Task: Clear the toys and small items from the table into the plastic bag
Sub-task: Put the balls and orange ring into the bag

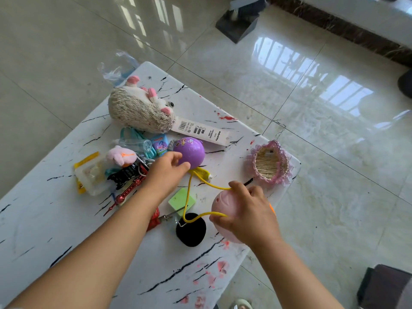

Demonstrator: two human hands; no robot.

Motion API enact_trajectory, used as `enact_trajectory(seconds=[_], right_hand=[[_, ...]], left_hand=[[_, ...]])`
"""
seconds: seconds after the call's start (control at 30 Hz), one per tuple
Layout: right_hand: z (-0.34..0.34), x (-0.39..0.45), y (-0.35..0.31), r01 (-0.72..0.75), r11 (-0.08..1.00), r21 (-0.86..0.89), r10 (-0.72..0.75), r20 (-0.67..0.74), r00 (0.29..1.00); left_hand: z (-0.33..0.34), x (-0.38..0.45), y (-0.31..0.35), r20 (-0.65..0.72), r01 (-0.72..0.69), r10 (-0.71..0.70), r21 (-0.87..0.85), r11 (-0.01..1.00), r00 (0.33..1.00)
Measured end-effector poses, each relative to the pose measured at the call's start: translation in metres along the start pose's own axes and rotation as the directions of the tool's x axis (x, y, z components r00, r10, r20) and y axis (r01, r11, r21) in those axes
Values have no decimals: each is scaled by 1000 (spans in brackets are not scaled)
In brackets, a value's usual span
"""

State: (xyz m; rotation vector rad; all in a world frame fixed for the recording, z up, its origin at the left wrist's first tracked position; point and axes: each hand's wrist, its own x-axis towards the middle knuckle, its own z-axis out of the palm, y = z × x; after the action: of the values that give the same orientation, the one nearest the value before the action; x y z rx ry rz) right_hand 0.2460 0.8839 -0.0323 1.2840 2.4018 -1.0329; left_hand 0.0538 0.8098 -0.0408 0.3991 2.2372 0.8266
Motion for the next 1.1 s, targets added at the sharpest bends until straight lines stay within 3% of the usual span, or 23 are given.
enact_trajectory(seconds=[0.2, 0.33, 0.43, 0.57, 0.9, 1.1], right_hand=[[16, 3, 7, -24, 1000, 1, 24, 10, 1000], [25, 2, 16, -46, 999, -7, 47, 34, 998], [27, 2, 21, -80, 997, -6, 81, 34, 996], [22, -2, 24, -113, 993, 24, 113, 7, 994], [0, -52, 26, -190, 977, 100, 196, -62, 979], [-21, -120, 44, -263, 956, 125, 280, -141, 950]], left_hand=[[36, 60, -4, -38, -93, 110, 311, 946, 993], [57, 81, -13, -6, -107, 129, 528, 842, 992], [63, 88, -19, 47, -118, 112, 584, 803, 993], [55, 78, -17, 65, -110, 89, 549, 829, 994], [16, -52, -18, -144, -127, 179, 312, 942, 973], [29, -131, -1, 23, -209, 212, 286, 935, 977]])
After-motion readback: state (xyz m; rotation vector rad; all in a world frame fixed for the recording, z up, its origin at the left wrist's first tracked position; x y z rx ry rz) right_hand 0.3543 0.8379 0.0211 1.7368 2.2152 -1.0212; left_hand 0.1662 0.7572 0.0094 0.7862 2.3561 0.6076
